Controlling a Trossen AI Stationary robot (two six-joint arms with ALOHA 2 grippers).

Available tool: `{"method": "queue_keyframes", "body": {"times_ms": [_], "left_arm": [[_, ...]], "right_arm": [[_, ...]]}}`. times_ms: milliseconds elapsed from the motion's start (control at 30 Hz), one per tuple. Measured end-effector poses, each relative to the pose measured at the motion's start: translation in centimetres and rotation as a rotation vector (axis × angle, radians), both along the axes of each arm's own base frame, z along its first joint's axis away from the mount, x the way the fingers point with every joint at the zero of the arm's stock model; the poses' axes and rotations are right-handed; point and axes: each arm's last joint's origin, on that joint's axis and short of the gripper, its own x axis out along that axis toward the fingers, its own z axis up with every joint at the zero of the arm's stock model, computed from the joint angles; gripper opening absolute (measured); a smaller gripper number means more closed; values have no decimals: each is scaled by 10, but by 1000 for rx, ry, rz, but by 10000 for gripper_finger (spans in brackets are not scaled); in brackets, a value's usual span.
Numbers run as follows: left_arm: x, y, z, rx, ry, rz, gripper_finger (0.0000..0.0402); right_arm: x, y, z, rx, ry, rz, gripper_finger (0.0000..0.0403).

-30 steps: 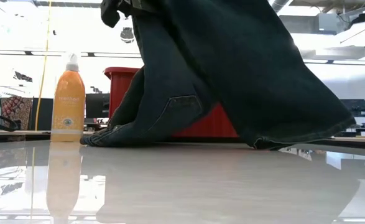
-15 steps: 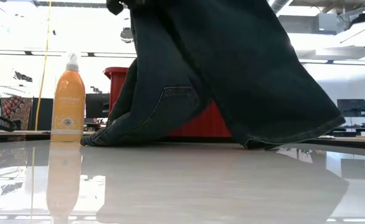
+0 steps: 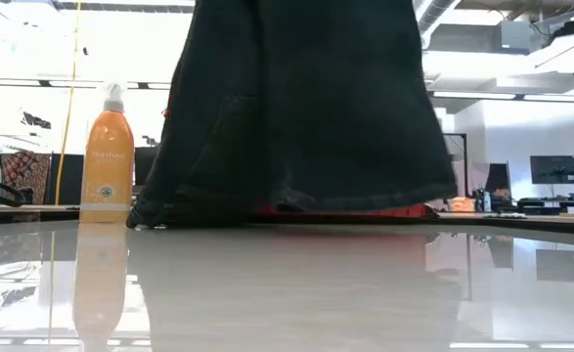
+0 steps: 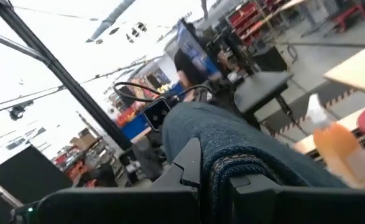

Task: Fold laundry
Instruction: Fold the dark blue pants

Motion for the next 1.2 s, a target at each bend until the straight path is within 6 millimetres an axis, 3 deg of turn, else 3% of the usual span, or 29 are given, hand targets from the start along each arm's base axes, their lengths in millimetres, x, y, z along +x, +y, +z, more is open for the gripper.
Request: {"method": "queue_keyframes", "body": {"times_ms": [200, 400, 767, 900, 1100, 1200], "left_arm": [[-24, 3, 22, 28, -136, -145, 210], [-26, 7, 26, -4, -200, -196, 210], [-26, 10, 27, -63, -241, -266, 210], [-33, 7, 29, -18, -175, -242, 210], [-72, 4, 38, -5, 8, -161, 210], [-78, 0, 34, -16, 106, -67, 210]], "right_arm": [[-15, 4, 14, -40, -101, -11, 31], [-15, 13, 23, -75, -198, 30, 32], [-13, 16, 23, -74, -204, 35, 32], [-13, 16, 23, -74, -205, 34, 32], [-15, 15, 23, -70, -208, 15, 32], [-17, 16, 24, -70, -213, 12, 32]]}}
